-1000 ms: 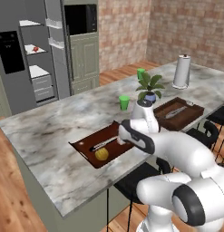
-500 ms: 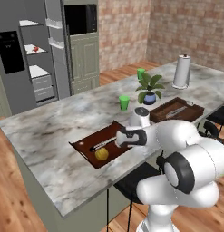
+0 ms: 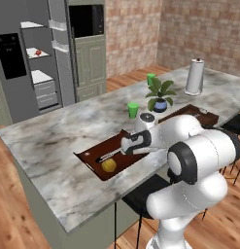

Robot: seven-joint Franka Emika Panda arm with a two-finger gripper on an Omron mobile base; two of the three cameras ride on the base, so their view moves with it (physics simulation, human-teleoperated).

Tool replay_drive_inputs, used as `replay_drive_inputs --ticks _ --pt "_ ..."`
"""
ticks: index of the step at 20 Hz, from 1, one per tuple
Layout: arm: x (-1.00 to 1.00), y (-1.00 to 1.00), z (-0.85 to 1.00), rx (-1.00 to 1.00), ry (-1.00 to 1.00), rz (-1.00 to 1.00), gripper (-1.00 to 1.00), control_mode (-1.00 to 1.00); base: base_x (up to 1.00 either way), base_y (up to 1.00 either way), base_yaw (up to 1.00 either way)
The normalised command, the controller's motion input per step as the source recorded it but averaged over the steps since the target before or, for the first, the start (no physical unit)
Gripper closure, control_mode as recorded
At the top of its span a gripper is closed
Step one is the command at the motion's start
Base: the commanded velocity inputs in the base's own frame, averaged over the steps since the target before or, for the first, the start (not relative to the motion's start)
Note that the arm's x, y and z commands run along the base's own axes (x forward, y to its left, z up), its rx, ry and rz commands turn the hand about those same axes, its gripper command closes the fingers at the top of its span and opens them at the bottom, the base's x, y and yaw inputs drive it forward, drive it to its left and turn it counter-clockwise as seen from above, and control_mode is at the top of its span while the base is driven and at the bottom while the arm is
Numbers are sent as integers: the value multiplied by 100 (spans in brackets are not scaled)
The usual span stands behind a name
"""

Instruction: Gather the bell pepper and squash from the fridge and place them on a tray on the dining counter. Then gather the fishs from the fridge and place them on the other tray.

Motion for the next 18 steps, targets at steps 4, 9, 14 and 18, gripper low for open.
replay_drive_inputs --ticks 4,9,14,18 --pt "21 11 -47 0 0 0 100 -100 0 0 0" --pt "18 1 -42 0 0 0 -100 -100 0 0 0" --pt "9 0 -1 0 -1 0 -100 -100 0 0 0" --pt "-16 0 16 0 -11 0 -100 -100 0 0 0"
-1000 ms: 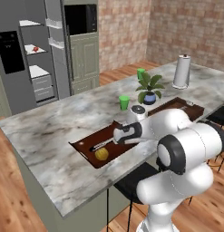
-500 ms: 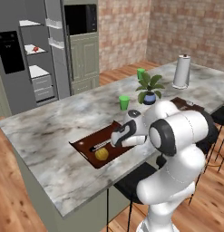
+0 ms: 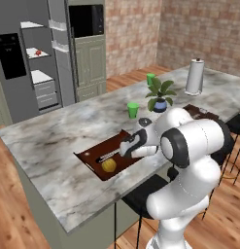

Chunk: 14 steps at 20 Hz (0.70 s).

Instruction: Gather the bell pepper and squash from the fridge and place them on a tray on the dining counter. Then gather the fishs from the fridge and place them on the other tray.

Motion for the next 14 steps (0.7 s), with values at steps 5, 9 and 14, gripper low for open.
replay_drive_inputs --ticks 5,9,14 --pt "-22 0 62 0 -14 0 -100 -100 0 0 0" --pt "-26 -4 93 0 -8 0 -100 -100 0 0 0" --pt "-50 -46 96 0 -4 -4 -100 -100 0 0 0"
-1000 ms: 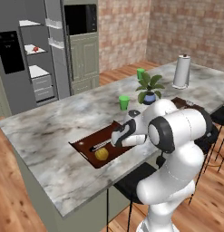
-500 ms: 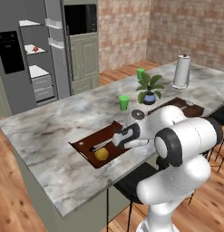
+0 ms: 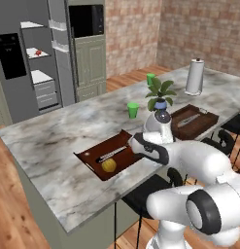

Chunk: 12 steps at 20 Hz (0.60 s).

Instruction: Gather the bell pepper and squash from the fridge and place them on a tray on the dining counter. Then gather the fishs from the fridge and place them on the other tray.

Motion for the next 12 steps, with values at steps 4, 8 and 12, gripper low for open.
replay_drive_inputs --ticks 4,8,12 --pt "-67 -41 100 0 -10 -7 -100 -100 0 0 0" --pt "-74 -25 100 0 -3 -10 -100 -100 0 0 0" --pt "-95 -17 66 3 -6 -12 -100 -100 0 0 0"
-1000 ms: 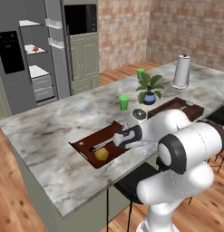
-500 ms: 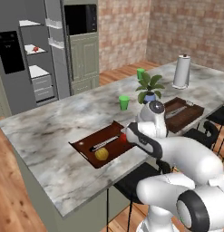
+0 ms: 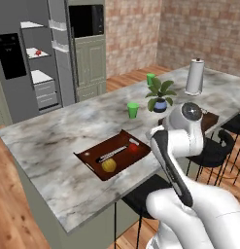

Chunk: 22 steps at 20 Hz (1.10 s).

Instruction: Gather the bell pepper and squash from the fridge and place them on a tray on the dining counter. Then gather the fishs from the fridge and place them on the other tray.

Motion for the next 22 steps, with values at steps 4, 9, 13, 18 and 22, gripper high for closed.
replay_drive_inputs --ticks 4,9,13,18,22 --pt "-99 -20 74 9 -15 -19 -100 -100 0 0 0" --pt "-92 -21 73 14 -7 -4 -100 -100 0 0 0" --pt "-65 -18 96 4 0 0 -100 -100 0 0 0" --pt "-88 -11 42 7 -1 0 -100 -100 0 0 0" --pt "-25 1 0 3 -2 0 -100 100 -64 16 0"
